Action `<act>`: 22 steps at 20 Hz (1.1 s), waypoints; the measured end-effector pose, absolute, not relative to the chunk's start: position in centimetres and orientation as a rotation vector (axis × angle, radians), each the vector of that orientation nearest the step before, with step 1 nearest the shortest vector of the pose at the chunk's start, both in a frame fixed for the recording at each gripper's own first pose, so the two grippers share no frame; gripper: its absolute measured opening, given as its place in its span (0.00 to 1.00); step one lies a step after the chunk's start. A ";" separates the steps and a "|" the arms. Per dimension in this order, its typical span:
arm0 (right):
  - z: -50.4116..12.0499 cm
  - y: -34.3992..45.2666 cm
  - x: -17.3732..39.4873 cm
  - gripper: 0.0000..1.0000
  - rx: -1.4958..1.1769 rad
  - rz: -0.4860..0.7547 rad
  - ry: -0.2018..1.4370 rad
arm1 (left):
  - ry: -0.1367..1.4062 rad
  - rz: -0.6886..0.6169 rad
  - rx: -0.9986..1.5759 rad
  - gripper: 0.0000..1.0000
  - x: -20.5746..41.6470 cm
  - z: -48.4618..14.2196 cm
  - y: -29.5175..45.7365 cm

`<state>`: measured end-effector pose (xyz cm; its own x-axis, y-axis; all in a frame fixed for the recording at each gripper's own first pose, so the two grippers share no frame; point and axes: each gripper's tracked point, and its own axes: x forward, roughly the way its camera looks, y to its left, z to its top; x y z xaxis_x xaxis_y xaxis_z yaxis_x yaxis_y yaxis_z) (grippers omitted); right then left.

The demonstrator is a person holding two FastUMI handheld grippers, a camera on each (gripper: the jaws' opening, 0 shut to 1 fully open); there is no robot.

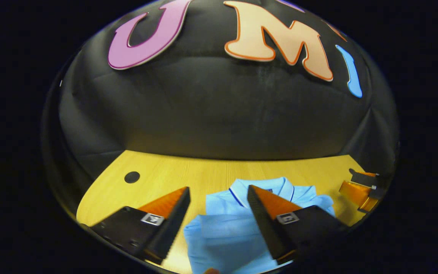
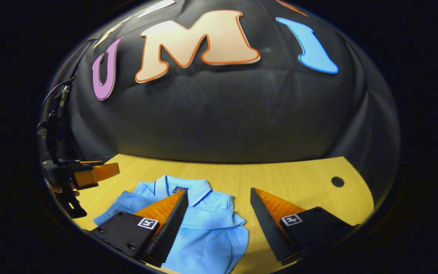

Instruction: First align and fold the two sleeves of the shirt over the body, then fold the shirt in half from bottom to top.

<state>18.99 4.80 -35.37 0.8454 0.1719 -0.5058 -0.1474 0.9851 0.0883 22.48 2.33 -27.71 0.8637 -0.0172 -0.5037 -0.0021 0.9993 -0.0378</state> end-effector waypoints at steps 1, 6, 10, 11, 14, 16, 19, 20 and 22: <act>-33.3 4.7 18.1 1.00 0.038 0.162 0.501 | 0.492 -0.010 -0.044 0.96 21.7 -25.8 2.5; -22.9 4.5 11.9 0.99 0.036 0.126 0.338 | 0.352 -0.039 -0.006 0.94 15.4 -16.8 2.5; -15.8 4.5 5.9 0.99 0.031 0.111 0.237 | 0.252 -0.084 -0.015 0.93 9.0 -10.6 2.4; -14.3 4.7 4.4 0.99 0.033 0.111 0.220 | 0.234 -0.084 -0.013 0.93 7.6 -9.4 2.6; -10.5 4.8 0.1 0.99 0.037 0.096 0.174 | 0.171 -0.082 -0.006 0.93 3.6 -5.8 3.6; -8.7 5.1 -2.6 0.98 0.034 0.088 0.146 | 0.150 -0.087 -0.014 0.93 0.7 -4.1 4.0; -7.0 5.5 -6.3 0.98 0.002 0.087 0.130 | 0.143 -0.083 -0.007 0.93 -3.3 -2.8 5.4; -6.5 5.8 -7.1 0.97 -0.005 0.089 0.128 | 0.137 -0.079 -0.002 0.93 -4.5 -2.4 5.8; -5.4 6.0 -8.5 0.99 -0.013 0.085 0.107 | 0.134 -0.078 0.005 0.93 -6.4 -2.0 6.5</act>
